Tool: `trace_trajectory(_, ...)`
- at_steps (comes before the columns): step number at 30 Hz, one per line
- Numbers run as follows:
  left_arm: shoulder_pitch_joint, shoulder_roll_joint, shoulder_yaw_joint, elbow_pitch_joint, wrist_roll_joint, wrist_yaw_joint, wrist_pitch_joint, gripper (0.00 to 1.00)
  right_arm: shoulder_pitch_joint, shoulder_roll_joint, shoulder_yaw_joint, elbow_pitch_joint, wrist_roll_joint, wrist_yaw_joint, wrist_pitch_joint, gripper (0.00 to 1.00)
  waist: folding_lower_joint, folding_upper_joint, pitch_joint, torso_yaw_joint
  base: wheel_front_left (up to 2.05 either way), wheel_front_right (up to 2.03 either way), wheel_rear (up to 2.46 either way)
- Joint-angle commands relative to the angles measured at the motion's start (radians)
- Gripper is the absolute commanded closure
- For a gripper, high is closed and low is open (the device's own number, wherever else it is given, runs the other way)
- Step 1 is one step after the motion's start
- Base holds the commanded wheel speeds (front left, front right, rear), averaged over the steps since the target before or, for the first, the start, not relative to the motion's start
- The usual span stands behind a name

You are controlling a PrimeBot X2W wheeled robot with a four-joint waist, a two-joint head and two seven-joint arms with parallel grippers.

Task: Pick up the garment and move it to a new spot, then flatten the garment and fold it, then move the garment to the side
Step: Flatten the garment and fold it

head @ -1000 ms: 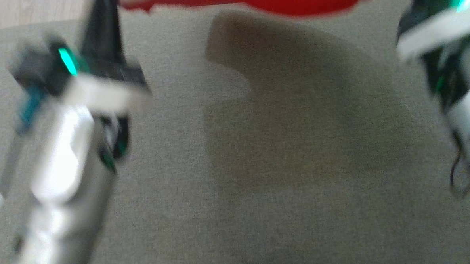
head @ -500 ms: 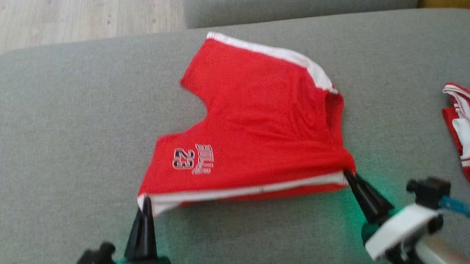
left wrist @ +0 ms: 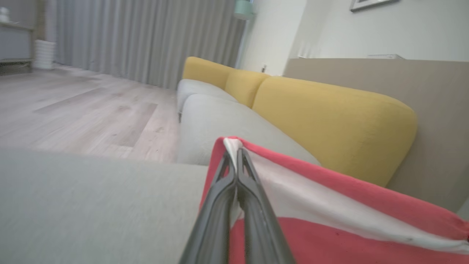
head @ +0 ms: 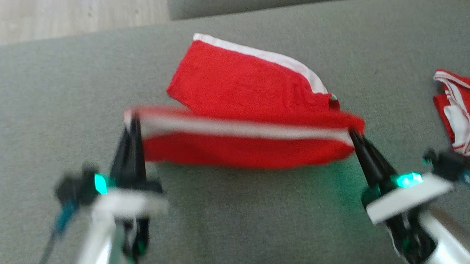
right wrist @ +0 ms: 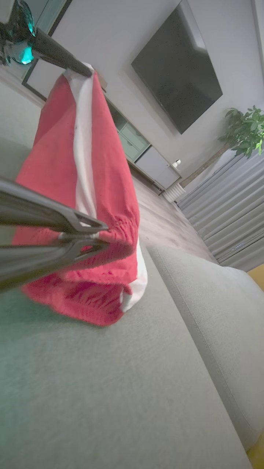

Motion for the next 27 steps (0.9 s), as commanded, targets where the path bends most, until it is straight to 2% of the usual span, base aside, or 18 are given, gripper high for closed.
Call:
trace_trajectory(1,-0.16,0.046,0.008,0.014,0.009,-0.005,0.031,1.0,-0.085,0.01,-0.003,-0.021,0.028,0.003,0.026,1.0,0.0,0.0,0.05,-0.027,0.0,0.0,0.0)
trace_trajectory(5,-0.401,0.112,-0.071,0.123,-0.026,-0.006,0.139,1.0,-0.2,0.058,-0.004,0.03,0.051,0.003,0.078,1.0,0.0,0.0,0.119,-0.058,0.0,0.0,0.0)
trace_trajectory(8,-0.553,0.151,-0.112,0.197,-0.062,-0.007,0.18,1.0,-0.274,0.102,-0.011,0.072,0.075,0.003,0.088,1.0,0.0,0.0,0.172,-0.084,0.0,0.0,0.0)
trace_trajectory(13,-0.701,0.189,-0.179,0.3,-0.097,-0.007,0.213,1.0,-0.352,0.153,-0.002,0.124,0.099,0.003,0.098,1.0,0.0,0.0,0.233,-0.119,0.0,0.0,0.0)
trace_trajectory(22,-0.878,0.249,-0.264,0.508,-0.138,-0.007,0.202,1.0,-0.456,0.201,0.038,0.188,0.123,0.003,0.046,1.0,0.0,0.0,0.33,-0.183,0.0,0.0,0.0)
trace_trajectory(27,-0.943,0.251,-0.288,0.593,-0.152,-0.007,0.148,1.0,-0.498,0.218,0.033,0.226,0.139,0.003,0.007,1.0,0.0,0.0,0.364,-0.198,0.0,0.0,0.0)
